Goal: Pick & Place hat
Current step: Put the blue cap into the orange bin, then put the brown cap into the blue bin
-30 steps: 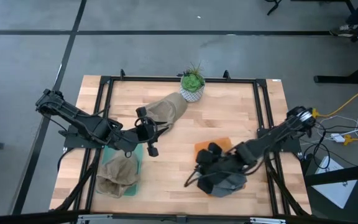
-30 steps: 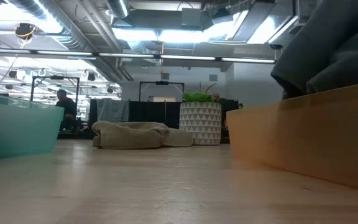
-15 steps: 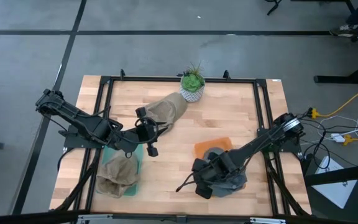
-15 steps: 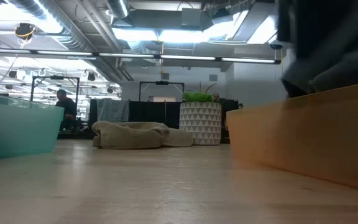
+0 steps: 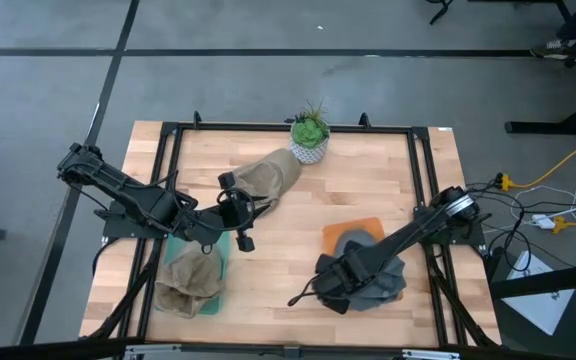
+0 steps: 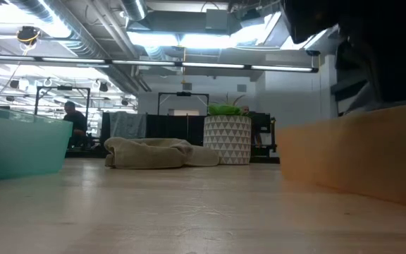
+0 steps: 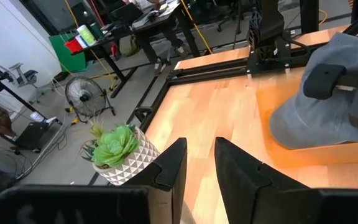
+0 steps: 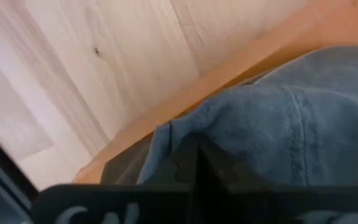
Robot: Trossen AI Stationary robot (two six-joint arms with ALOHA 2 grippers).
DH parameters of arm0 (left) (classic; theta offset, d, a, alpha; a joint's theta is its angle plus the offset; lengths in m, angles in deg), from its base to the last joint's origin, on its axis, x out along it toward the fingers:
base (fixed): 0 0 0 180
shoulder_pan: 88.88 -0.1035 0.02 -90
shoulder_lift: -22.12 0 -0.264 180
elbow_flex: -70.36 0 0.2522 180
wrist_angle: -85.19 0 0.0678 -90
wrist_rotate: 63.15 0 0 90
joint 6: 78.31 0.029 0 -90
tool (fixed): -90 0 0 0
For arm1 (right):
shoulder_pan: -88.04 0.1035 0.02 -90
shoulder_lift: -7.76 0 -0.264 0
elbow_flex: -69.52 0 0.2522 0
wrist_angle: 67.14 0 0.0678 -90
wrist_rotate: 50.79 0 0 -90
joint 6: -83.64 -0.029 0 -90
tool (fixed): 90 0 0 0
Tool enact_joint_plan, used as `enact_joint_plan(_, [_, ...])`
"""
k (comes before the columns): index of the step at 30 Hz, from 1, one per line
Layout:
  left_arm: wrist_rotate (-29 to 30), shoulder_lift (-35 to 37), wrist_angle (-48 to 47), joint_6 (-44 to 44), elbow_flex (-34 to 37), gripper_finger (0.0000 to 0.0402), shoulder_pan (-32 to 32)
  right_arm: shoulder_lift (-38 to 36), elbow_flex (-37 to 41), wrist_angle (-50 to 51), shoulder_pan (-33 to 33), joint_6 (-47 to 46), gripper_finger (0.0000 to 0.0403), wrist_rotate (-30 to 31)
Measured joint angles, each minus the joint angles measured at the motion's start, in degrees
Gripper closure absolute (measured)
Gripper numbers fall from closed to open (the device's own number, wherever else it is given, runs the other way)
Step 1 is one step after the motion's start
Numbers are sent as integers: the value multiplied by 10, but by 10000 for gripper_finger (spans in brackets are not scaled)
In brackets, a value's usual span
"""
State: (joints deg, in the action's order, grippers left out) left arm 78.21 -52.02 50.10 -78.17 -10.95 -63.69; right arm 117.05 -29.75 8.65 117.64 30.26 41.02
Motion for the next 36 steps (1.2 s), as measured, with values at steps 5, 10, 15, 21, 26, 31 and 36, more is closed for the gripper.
enact_joint_plan(5, [0, 0, 0, 0, 0, 323, 0, 23, 0, -8, -6, 29, 394, 4])
enact_joint_plan(10, [0, 0, 0, 0, 0, 326, 0, 20, 0, -15, -6, 67, 394, 38])
enact_joint_plan(15, [0, 0, 0, 1, 0, 327, -1, -36, 0, 3, -6, 63, 393, 58])
enact_joint_plan(21, [0, 0, 0, 4, 0, 325, -2, -99, 0, 17, -4, 63, 391, 117])
enact_joint_plan(26, [0, 0, 0, 15, 0, 329, -6, -132, 0, 22, -6, 81, 353, 182])
enact_joint_plan(31, [-49, 0, -14, 19, 0, 330, -35, -140, 0, 39, -15, 102, 277, 227])
enact_joint_plan(36, [-212, -6, -45, -16, 0, 341, -91, -145, 0, 134, 3, 78, 220, 253])
